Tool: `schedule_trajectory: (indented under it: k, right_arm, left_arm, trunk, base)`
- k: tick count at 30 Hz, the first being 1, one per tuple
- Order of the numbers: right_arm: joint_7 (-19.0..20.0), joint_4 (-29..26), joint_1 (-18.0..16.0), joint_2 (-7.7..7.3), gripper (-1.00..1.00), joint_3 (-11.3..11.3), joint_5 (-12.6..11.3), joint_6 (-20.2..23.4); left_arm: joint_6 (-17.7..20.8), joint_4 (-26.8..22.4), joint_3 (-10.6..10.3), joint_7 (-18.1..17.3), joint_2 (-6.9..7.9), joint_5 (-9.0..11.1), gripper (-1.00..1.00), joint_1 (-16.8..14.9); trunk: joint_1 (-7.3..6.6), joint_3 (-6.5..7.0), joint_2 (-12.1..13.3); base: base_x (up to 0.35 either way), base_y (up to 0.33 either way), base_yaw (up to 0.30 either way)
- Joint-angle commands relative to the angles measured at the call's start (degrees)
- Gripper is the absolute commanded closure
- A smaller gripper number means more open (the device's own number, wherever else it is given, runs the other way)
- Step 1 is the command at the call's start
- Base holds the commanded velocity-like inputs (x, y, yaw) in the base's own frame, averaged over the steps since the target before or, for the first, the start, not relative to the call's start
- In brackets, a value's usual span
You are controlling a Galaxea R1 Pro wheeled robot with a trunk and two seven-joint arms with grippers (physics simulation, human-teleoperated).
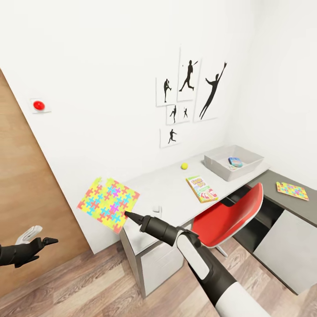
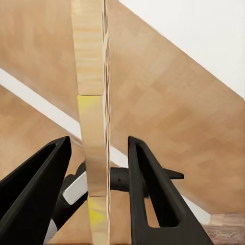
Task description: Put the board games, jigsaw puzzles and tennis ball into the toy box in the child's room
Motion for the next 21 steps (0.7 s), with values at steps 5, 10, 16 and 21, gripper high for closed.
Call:
schedule_trajectory:
  k: [5, 10, 16, 21]
  right_arm:
    - [-0.1, 0.0, -0.1, 0.01, 1.0, 0.4, -0.3, 0.4]
    - [-0.1, 0.0, -0.1, 0.01, 1.0, 0.4, -0.2, 0.4]
    - [-0.2, 0.0, -0.1, 0.01, 1.0, 0.4, -0.2, 0.6]
    - [-3.8, 0.0, -0.1, -0.33, 1.0, -0.3, -0.6, 2.1]
  left_arm:
    - [0.4, 0.0, 0.2, -0.2, -0.01, 0.0, -1.0, -0.1]
    - [0.4, 0.0, 0.2, -0.2, -0.01, 0.0, -1.0, -0.1]
    - [0.4, 0.0, 0.2, -0.2, -0.01, 0.0, -1.0, -0.1]
    - [0.4, -0.1, 0.2, -0.2, 0.1, 0.0, -1.0, -0.1]
  trunk:
    - [0.04, -0.12, -0.1]
    - [0.04, -0.12, -0.1]
    - [0.04, -0.12, -0.1]
    - [0.04, -0.12, -0.1]
  base:
    - [0.0, 0.0, 0.0]
    - [0.0, 0.0, 0.0]
    - [0.0, 0.0, 0.0]
    - [0.0, 0.0, 0.0]
